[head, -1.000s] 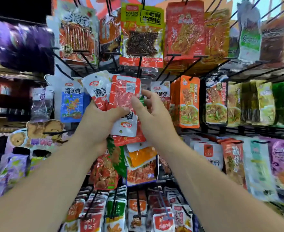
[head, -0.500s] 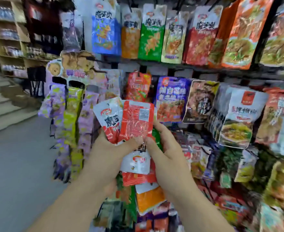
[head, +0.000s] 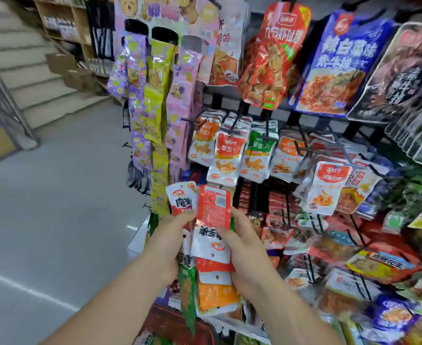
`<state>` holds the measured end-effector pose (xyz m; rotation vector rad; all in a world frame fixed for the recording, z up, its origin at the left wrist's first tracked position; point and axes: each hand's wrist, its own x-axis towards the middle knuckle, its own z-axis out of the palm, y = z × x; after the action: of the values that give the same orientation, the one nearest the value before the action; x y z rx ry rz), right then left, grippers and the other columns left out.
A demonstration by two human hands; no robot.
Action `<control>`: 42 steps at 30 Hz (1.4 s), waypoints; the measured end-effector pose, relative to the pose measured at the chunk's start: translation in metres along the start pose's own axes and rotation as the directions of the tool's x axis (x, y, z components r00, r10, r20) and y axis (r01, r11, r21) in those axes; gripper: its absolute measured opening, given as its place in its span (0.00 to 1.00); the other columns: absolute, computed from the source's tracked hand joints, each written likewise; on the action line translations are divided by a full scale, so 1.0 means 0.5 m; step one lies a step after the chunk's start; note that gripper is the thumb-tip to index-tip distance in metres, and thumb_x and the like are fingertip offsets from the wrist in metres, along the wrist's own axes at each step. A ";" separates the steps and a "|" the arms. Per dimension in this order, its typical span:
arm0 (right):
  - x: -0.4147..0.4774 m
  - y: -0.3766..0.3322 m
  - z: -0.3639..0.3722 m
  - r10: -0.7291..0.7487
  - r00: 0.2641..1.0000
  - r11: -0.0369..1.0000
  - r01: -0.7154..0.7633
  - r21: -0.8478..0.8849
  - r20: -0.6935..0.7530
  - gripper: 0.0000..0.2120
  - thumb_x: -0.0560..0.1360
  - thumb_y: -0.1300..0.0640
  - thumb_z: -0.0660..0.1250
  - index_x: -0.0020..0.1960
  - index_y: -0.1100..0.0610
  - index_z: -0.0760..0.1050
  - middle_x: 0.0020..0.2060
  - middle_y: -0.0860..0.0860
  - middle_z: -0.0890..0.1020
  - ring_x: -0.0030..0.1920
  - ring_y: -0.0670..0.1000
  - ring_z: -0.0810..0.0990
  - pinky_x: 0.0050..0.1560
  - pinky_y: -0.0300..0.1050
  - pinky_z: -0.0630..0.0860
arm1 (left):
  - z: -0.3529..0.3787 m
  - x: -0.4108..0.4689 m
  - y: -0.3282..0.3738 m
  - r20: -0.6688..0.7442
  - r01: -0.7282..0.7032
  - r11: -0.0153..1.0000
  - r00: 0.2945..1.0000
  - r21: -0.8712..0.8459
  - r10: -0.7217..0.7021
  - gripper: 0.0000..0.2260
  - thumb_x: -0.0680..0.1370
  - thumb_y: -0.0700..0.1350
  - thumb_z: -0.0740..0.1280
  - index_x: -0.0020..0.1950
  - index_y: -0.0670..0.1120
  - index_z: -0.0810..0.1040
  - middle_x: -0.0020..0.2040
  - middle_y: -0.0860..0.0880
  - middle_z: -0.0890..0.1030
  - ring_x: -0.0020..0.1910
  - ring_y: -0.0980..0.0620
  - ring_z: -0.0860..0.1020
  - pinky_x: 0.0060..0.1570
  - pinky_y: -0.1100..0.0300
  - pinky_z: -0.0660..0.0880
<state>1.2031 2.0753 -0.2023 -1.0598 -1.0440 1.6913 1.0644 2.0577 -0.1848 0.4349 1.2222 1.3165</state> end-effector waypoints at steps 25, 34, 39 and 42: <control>0.012 -0.036 0.008 -0.041 0.998 0.992 0.034 0.124 0.052 0.16 0.83 0.58 0.67 0.69 0.48 0.72 0.57 0.52 0.86 0.55 0.57 0.87 0.47 0.53 0.84 | -0.011 0.021 -0.006 0.106 -0.128 0.991 0.987 0.047 0.123 0.21 0.72 0.40 0.78 0.64 0.47 0.81 0.54 0.43 0.88 0.52 0.39 0.87 0.54 0.42 0.82; 0.026 -0.050 -0.021 -0.004 0.999 1.000 0.005 -0.024 0.047 0.12 0.82 0.56 0.68 0.65 0.52 0.75 0.56 0.53 0.87 0.54 0.57 0.87 0.54 0.57 0.83 | -0.020 0.031 -0.006 0.084 -0.070 0.997 0.994 -0.017 0.071 0.24 0.70 0.40 0.77 0.66 0.46 0.80 0.56 0.41 0.87 0.55 0.36 0.85 0.59 0.38 0.80; 0.034 -0.060 -0.030 -0.054 0.998 0.980 0.059 -0.190 0.032 0.13 0.79 0.54 0.73 0.62 0.53 0.79 0.56 0.51 0.87 0.55 0.56 0.86 0.59 0.61 0.82 | -0.030 0.034 0.000 0.043 -0.102 0.995 0.994 0.017 0.102 0.19 0.75 0.36 0.75 0.65 0.46 0.80 0.54 0.42 0.87 0.53 0.36 0.86 0.56 0.40 0.82; 0.030 -0.042 -0.005 -0.104 0.993 0.984 0.096 -0.150 -0.049 0.07 0.80 0.59 0.71 0.58 0.56 0.80 0.51 0.52 0.88 0.50 0.55 0.88 0.46 0.50 0.84 | -0.023 0.029 -0.002 0.030 -0.112 0.994 0.993 0.019 0.111 0.17 0.76 0.35 0.74 0.62 0.46 0.81 0.53 0.42 0.88 0.52 0.37 0.86 0.56 0.40 0.82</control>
<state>1.2063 2.0959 -0.1869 -1.1233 -1.1804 1.5138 1.0522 2.0661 -0.1960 0.5416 1.2028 1.3889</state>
